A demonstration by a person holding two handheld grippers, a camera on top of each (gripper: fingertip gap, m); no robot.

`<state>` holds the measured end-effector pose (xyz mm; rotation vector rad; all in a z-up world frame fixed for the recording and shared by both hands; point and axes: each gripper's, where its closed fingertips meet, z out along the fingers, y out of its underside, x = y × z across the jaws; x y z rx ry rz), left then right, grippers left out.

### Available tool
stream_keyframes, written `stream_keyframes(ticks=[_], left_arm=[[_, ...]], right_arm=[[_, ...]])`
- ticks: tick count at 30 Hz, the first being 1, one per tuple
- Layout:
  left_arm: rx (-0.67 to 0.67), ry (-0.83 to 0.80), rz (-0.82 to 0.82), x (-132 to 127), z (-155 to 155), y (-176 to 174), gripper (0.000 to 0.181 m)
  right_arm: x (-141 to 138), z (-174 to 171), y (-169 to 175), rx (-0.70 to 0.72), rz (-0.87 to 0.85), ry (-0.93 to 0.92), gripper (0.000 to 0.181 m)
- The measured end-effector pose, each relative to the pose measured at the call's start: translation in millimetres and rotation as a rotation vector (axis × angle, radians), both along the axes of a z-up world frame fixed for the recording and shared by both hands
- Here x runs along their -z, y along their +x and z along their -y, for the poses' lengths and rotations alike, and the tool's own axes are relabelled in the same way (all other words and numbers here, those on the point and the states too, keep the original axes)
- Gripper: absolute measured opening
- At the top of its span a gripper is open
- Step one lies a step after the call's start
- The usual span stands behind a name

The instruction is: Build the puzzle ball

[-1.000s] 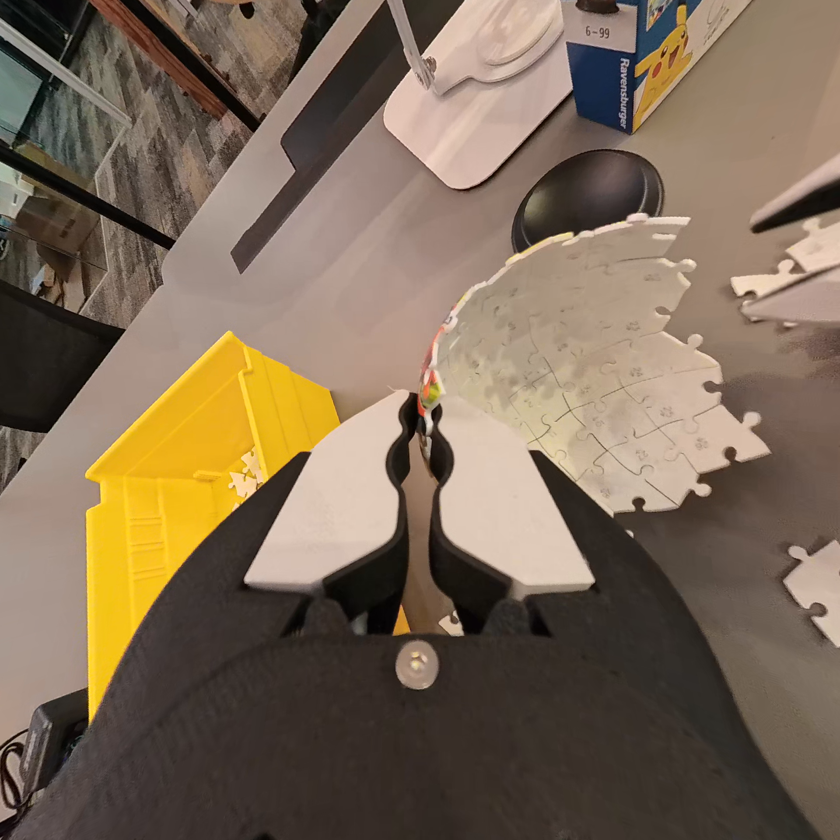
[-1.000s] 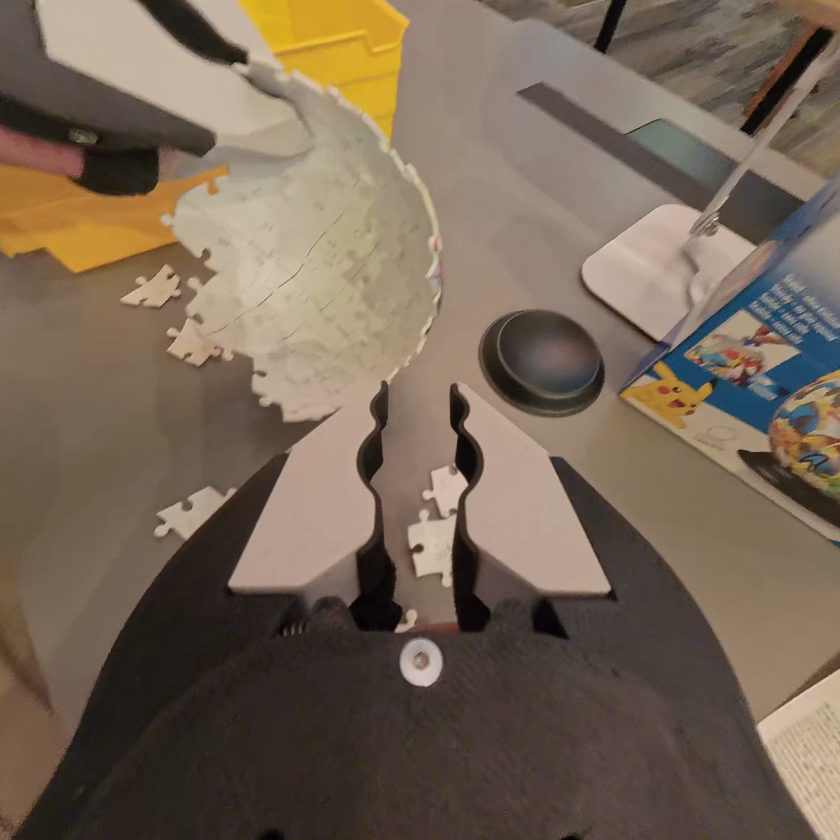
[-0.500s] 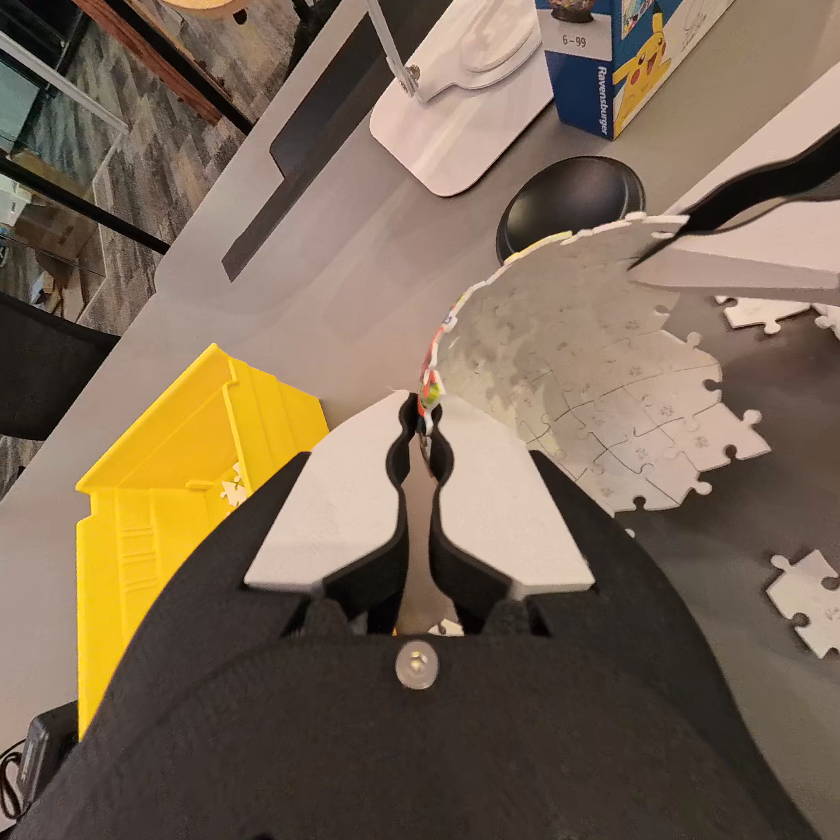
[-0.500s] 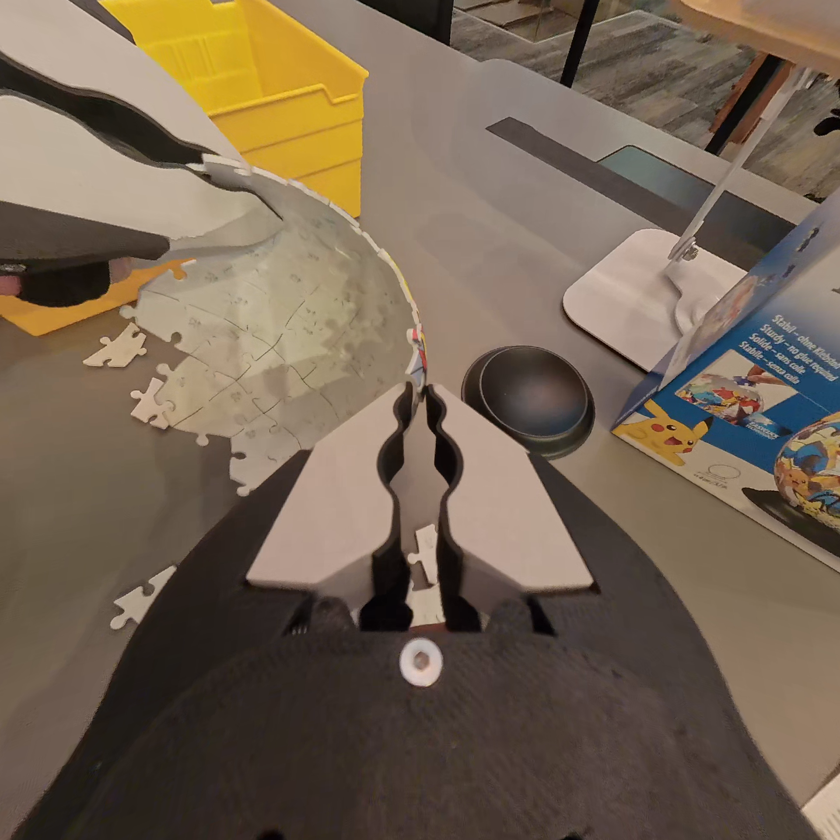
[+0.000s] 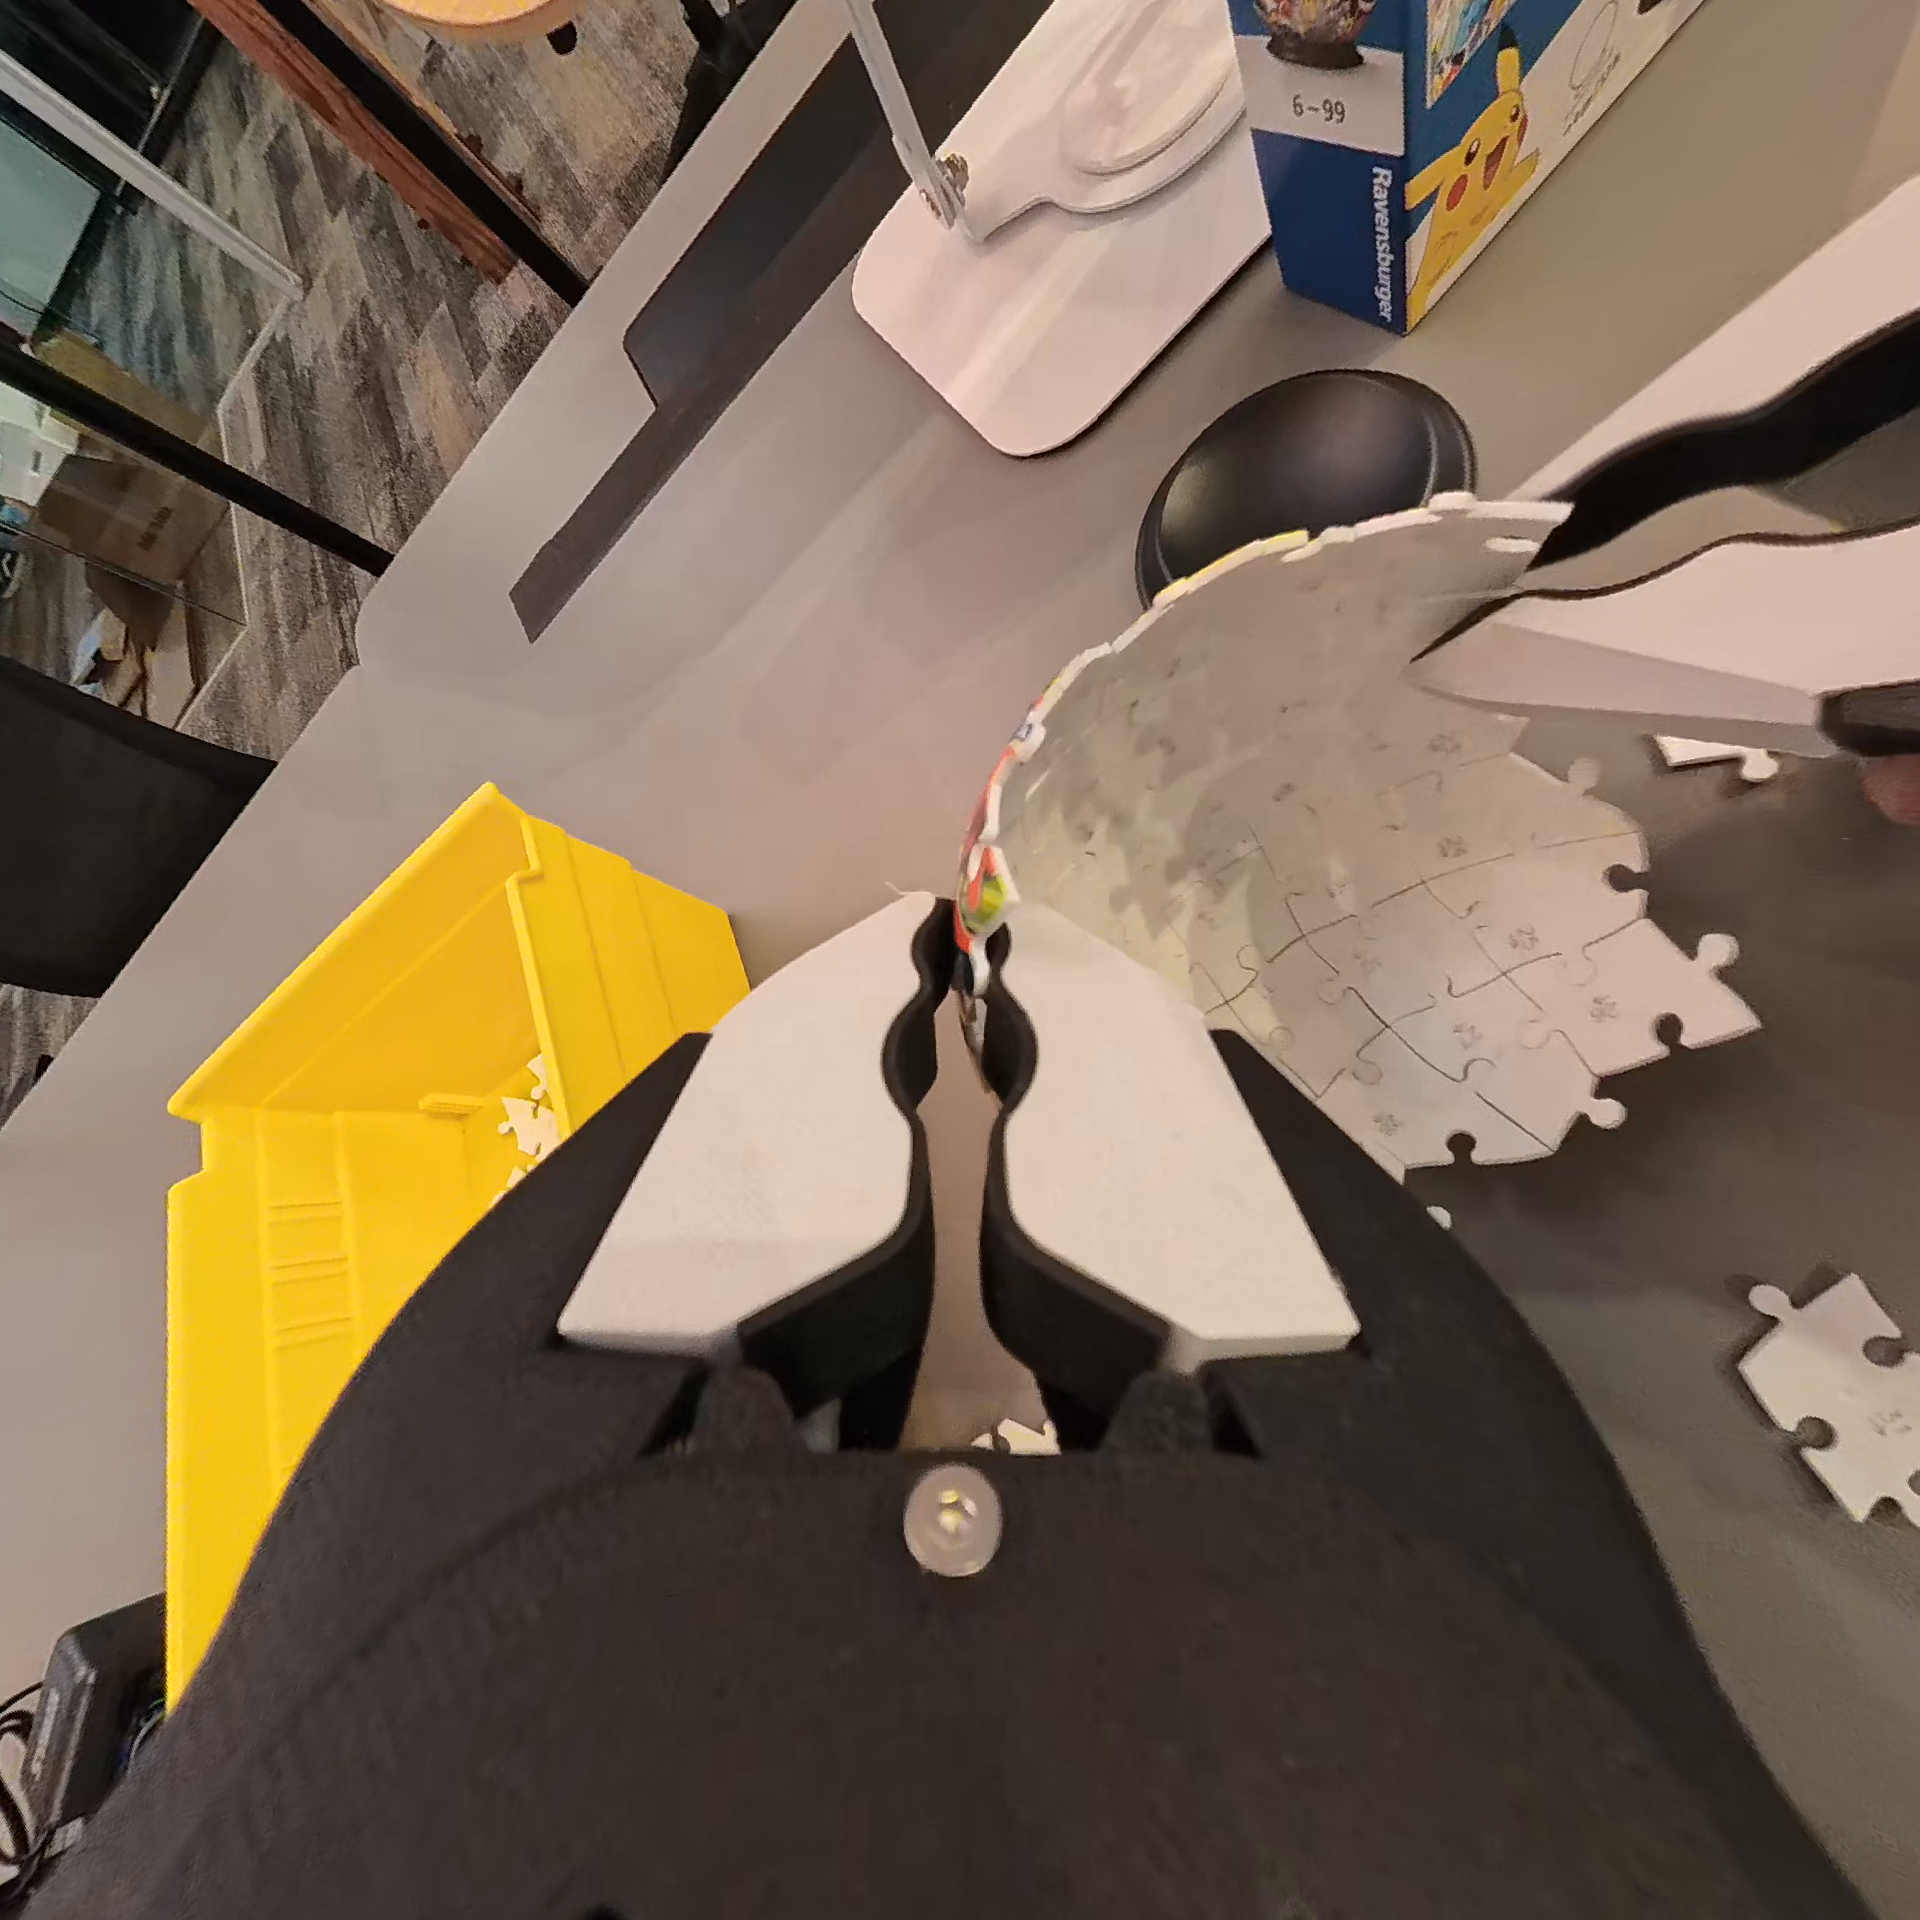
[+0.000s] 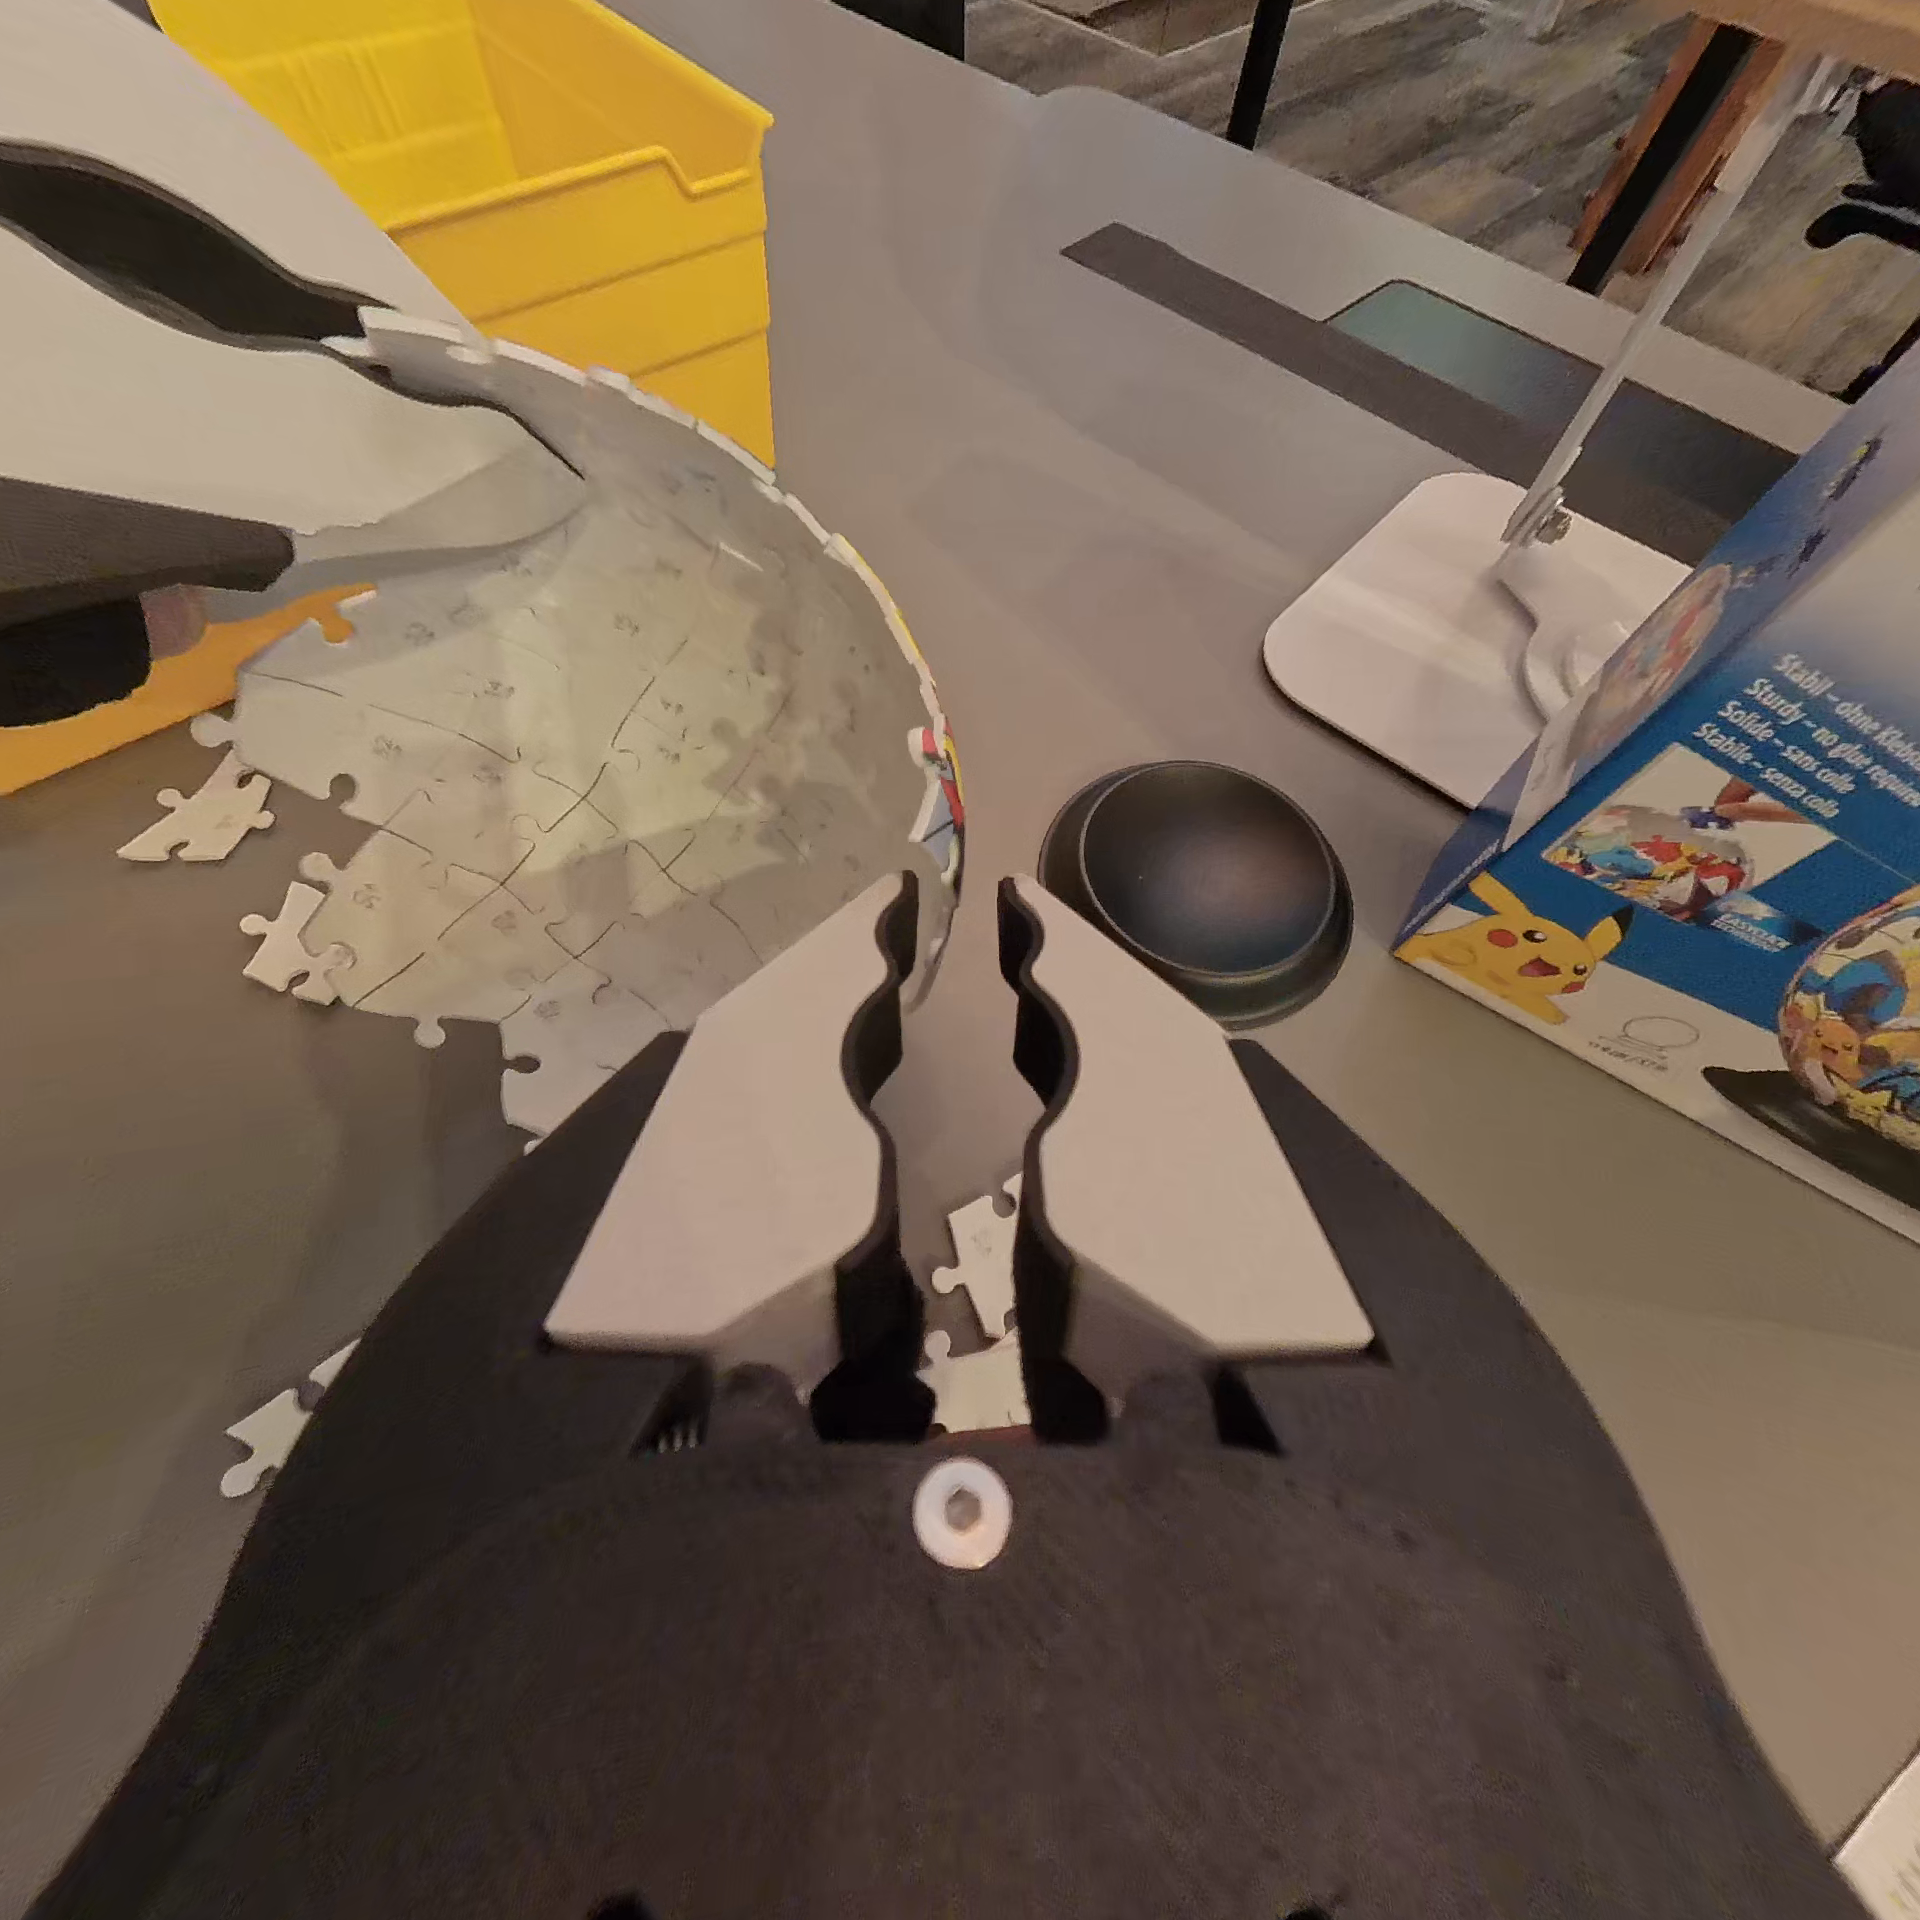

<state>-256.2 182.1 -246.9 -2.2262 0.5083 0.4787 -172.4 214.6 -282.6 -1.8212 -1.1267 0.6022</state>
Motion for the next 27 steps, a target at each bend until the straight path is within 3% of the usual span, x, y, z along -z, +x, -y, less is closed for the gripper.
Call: stream_keyframes(ticks=[3, 16, 21, 27], left_arm=[[-0.001, 0.002, -0.002, 0, 0, 0, 0.003], [-0.006, -0.004, 0.009, 3, -1, -1, 0.003], [-0.010, -0.016, 0.016, 7, 0, -2, 0.003], [-0.007, -0.023, 0.068, 8, 0, 1, 0.003]], right_arm=[[1, 1, -1, -0.003, 0.008, 0.006, 0.002], [1, -5, -2, 0.021, -0.002, 0.006, 0.001], [-1, 1, -1, -0.006, 0.004, 0.000, 0.022], [3, 8, 2, -0.033, 0.023, -0.035, 0.023]])
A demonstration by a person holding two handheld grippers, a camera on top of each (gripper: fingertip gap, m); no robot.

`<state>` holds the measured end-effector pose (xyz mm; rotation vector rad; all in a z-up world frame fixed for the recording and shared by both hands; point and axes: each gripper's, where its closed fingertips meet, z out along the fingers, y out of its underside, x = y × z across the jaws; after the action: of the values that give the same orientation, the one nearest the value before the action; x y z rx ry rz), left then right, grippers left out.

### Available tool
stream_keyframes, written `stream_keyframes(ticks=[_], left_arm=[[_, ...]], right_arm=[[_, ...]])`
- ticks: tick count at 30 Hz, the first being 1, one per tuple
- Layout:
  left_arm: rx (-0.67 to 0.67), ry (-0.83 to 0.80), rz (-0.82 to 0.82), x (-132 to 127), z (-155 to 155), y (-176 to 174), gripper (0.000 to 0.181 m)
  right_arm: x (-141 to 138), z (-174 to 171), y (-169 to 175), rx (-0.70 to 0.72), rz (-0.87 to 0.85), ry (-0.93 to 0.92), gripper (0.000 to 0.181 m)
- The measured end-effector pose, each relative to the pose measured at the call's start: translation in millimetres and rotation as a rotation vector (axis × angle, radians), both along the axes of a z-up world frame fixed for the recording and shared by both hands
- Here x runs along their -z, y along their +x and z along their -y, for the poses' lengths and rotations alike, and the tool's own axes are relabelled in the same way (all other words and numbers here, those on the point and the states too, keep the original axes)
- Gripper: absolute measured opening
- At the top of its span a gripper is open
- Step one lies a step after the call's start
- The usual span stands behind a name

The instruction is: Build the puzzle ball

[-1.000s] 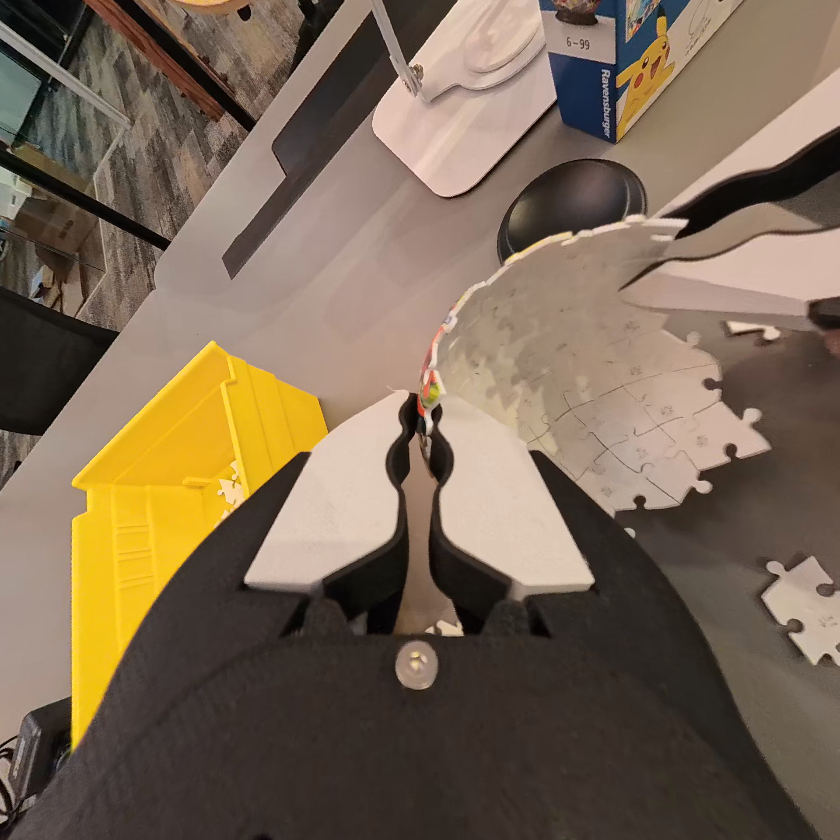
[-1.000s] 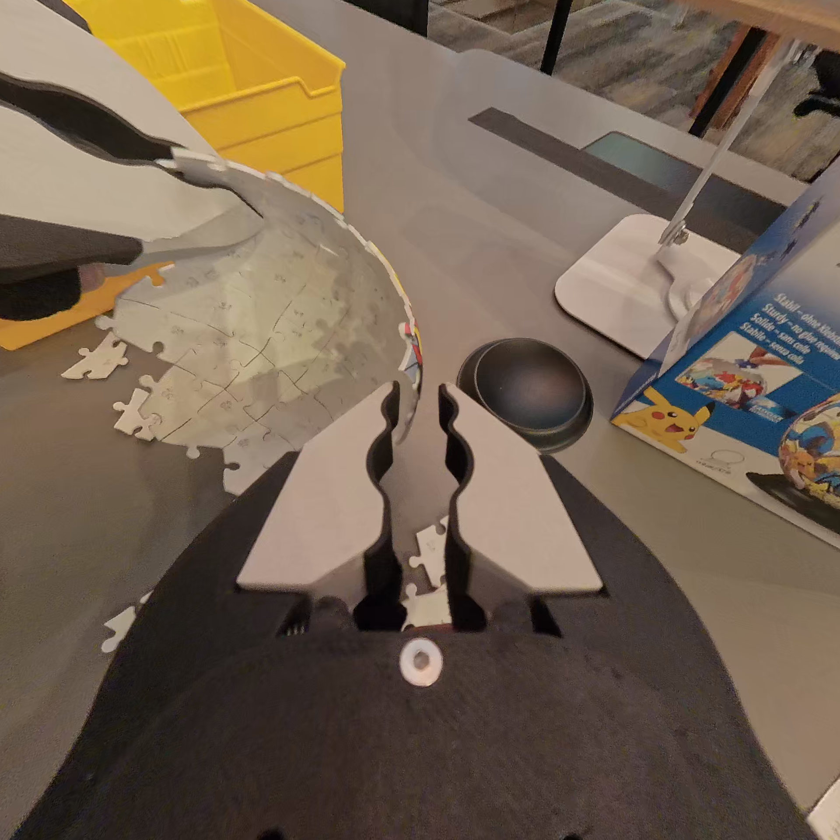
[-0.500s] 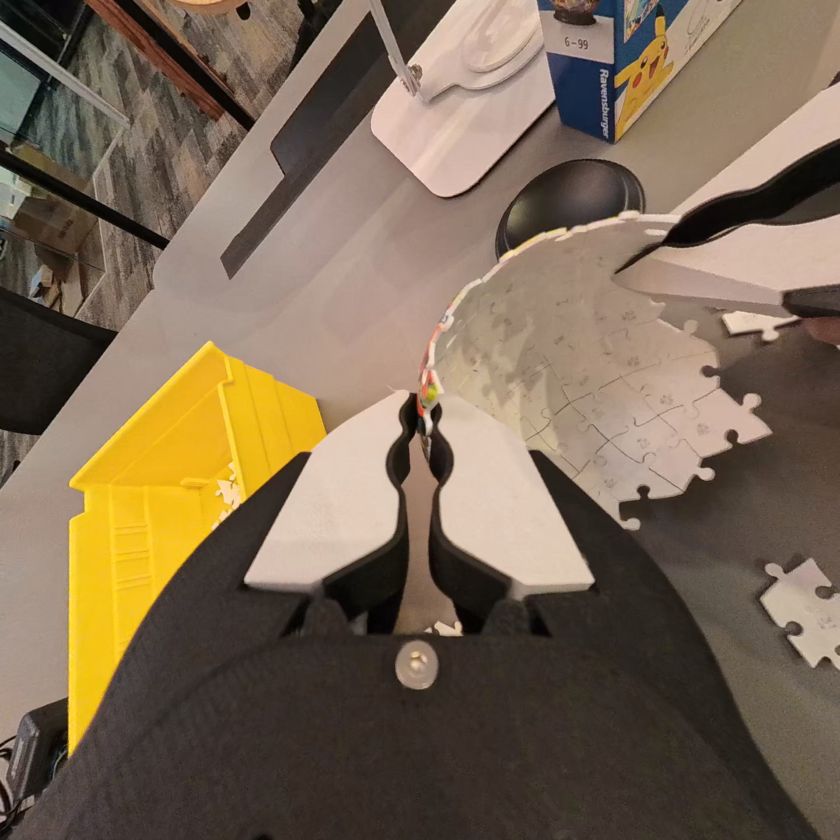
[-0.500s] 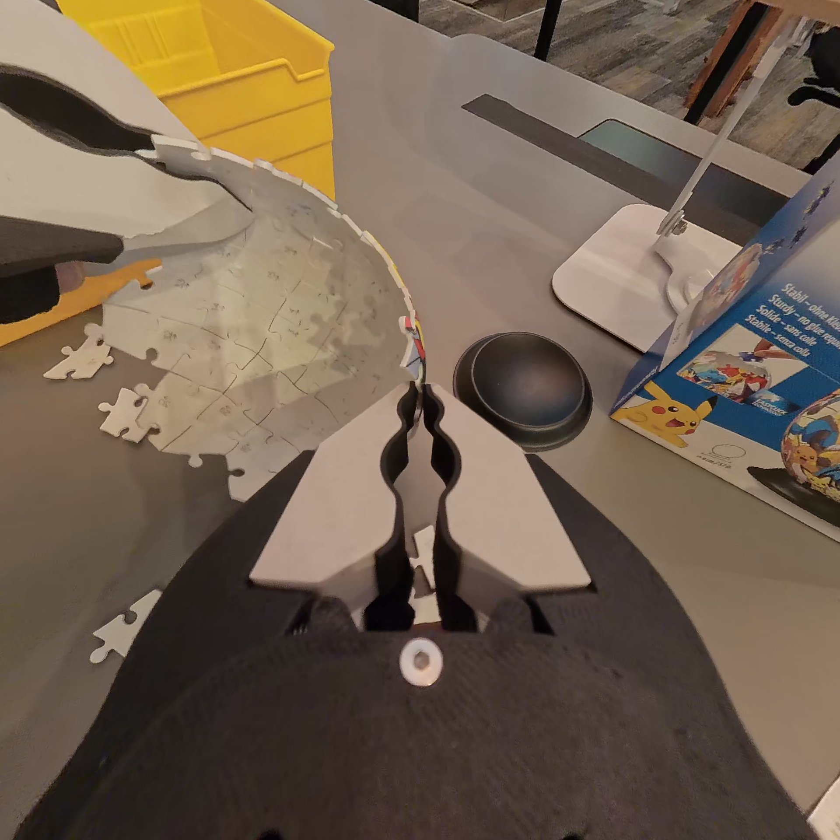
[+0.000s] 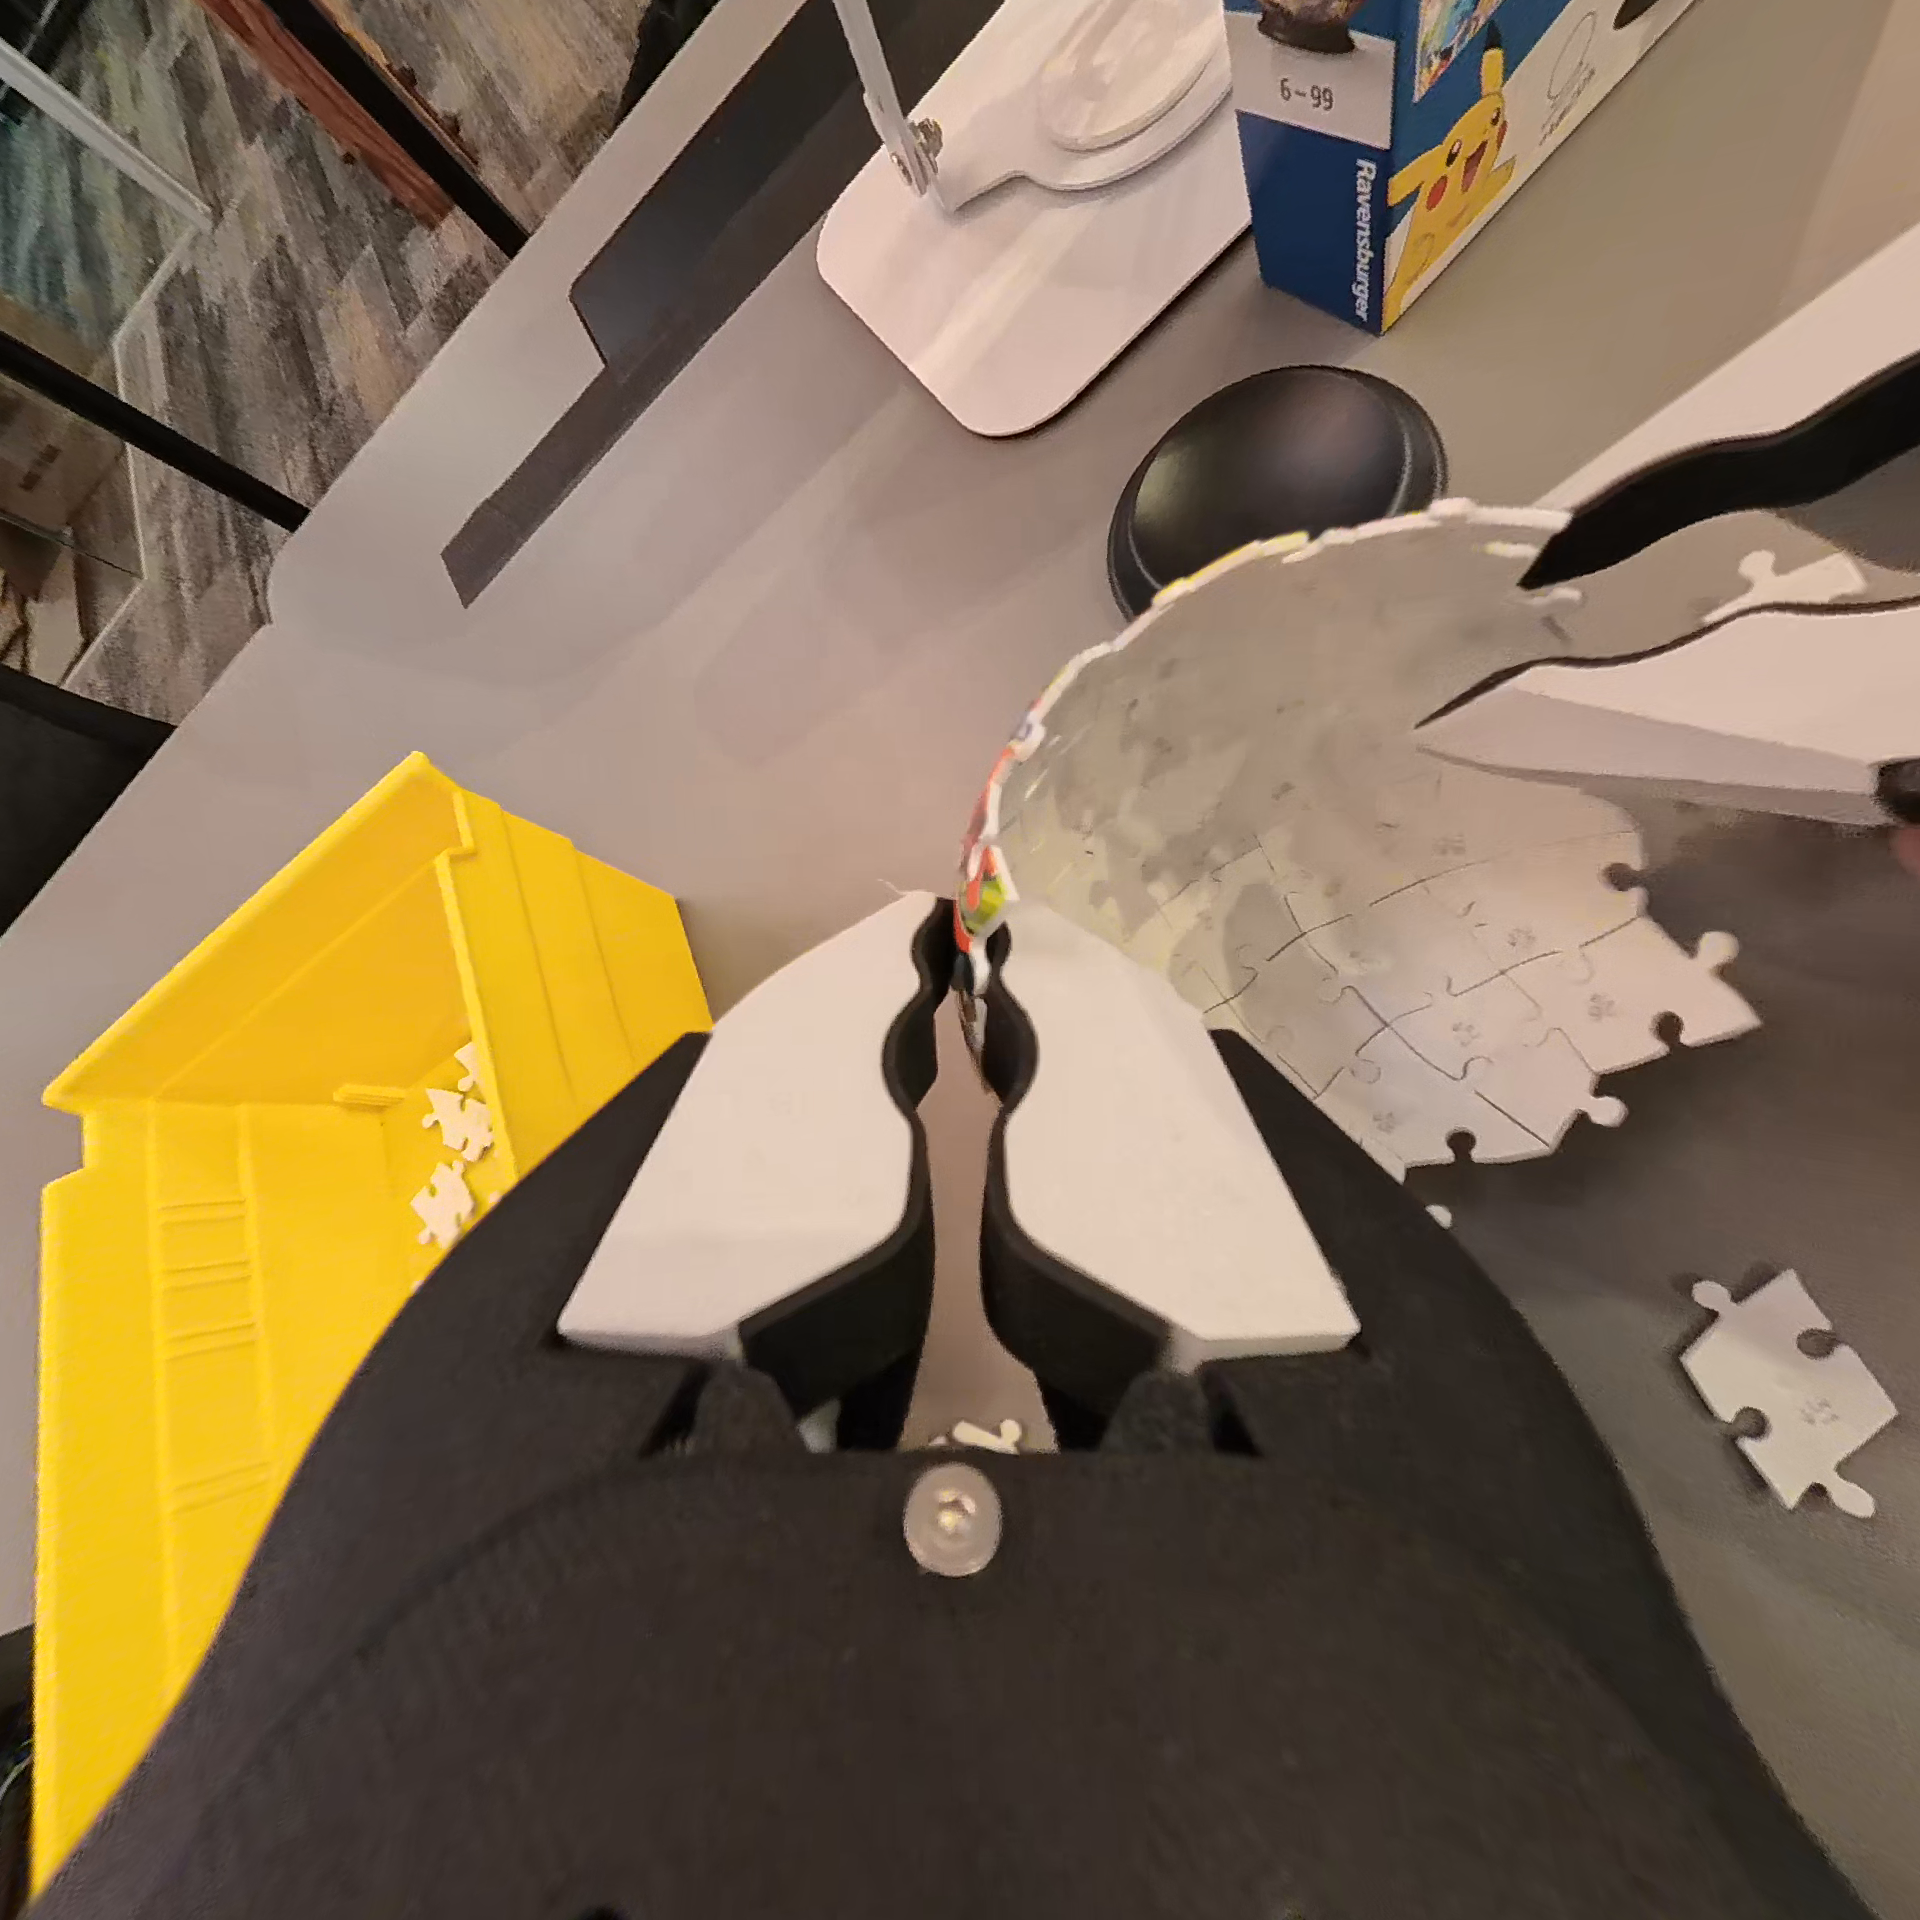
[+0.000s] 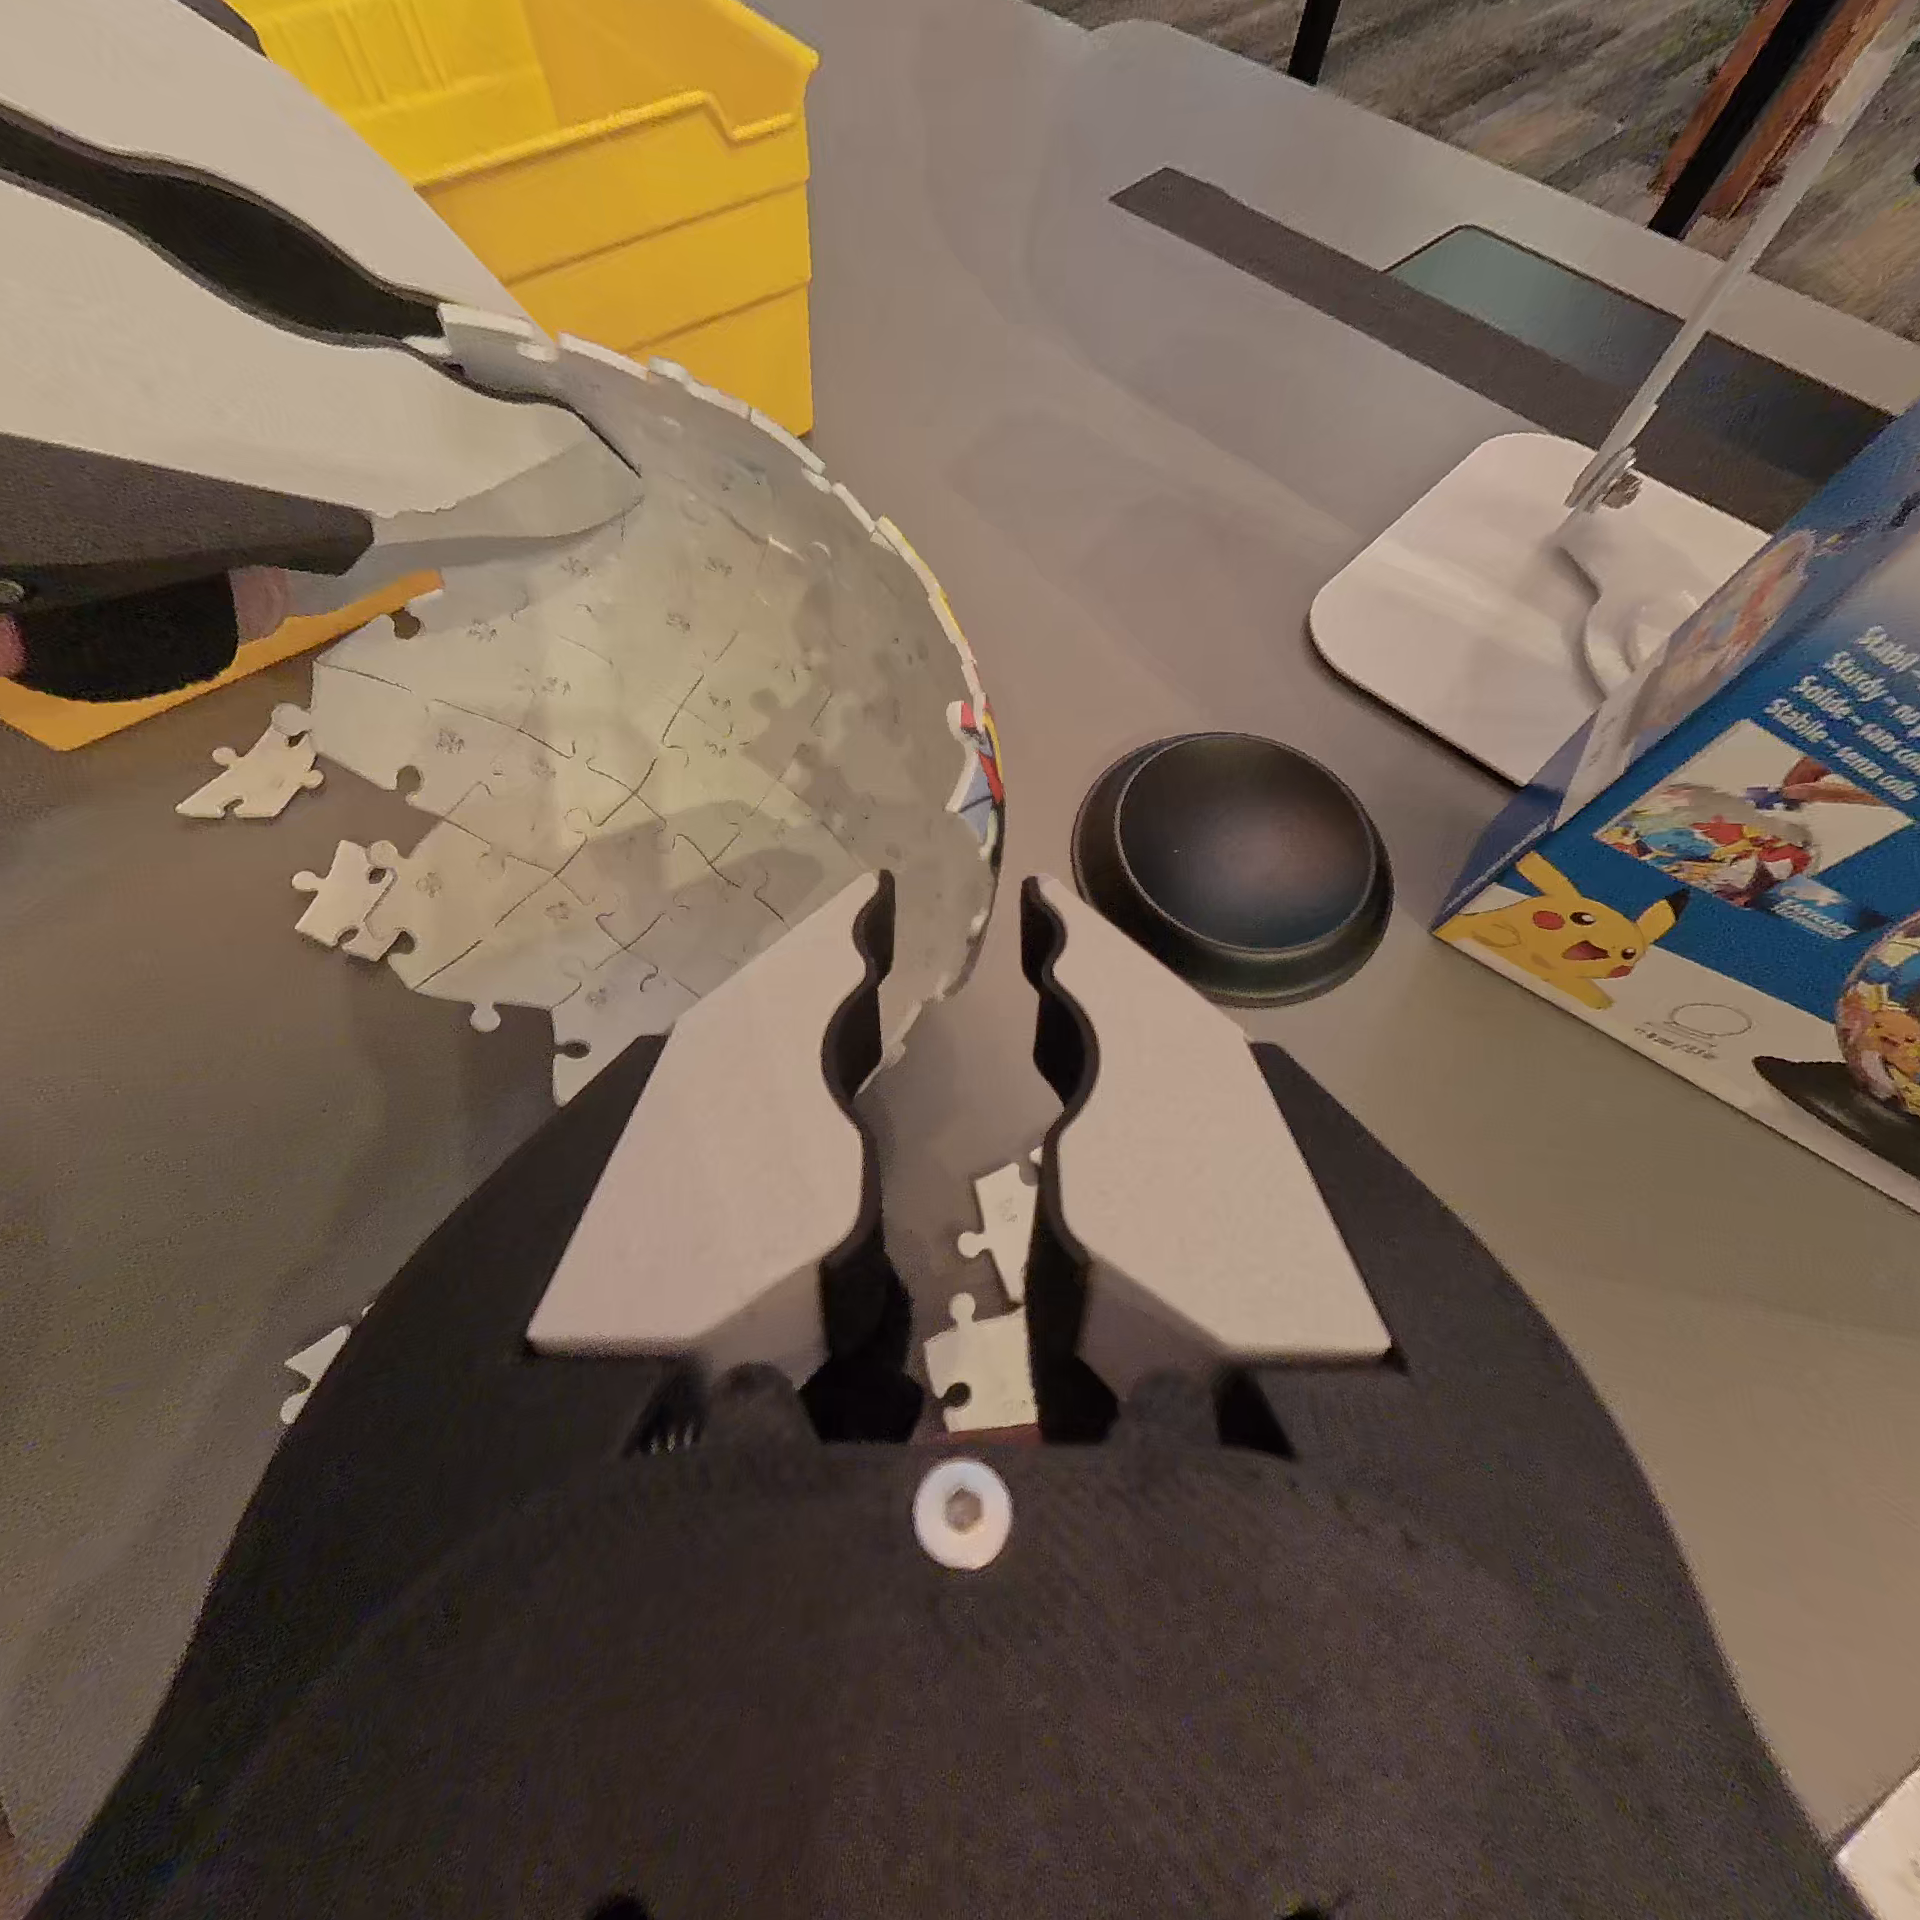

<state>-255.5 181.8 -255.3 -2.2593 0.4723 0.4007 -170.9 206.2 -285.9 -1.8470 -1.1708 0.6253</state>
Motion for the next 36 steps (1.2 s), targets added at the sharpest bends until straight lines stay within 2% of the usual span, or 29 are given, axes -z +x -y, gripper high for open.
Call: stream_keyframes(ticks=[7, 15, 21, 25, 36], left_arm=[[0.002, -0.025, 0.062, 7, 1, 1, 0.004], [0.035, -0.066, 0.146, 16, 4, 5, 0.008], [0.110, -0.105, 0.230, 12, 10, 12, 0.028], [0.151, -0.124, 0.188, 10, 13, 12, 0.040], [0.216, -0.128, 0.058, 11, 9, 22, 0.039]], right_arm=[[8, 1, -1, 0.006, 0.034, 0.001, 0.004], [12, -5, -1, 0.021, 0.027, -0.016, 0.001], [11, -5, -3, 0.012, 0.027, -0.014, 0.001], [9, -5, -6, -0.006, 0.022, -0.007, 0.001], [-1, 0, -23, -0.168, 0.058, 0.077, 0.001]])
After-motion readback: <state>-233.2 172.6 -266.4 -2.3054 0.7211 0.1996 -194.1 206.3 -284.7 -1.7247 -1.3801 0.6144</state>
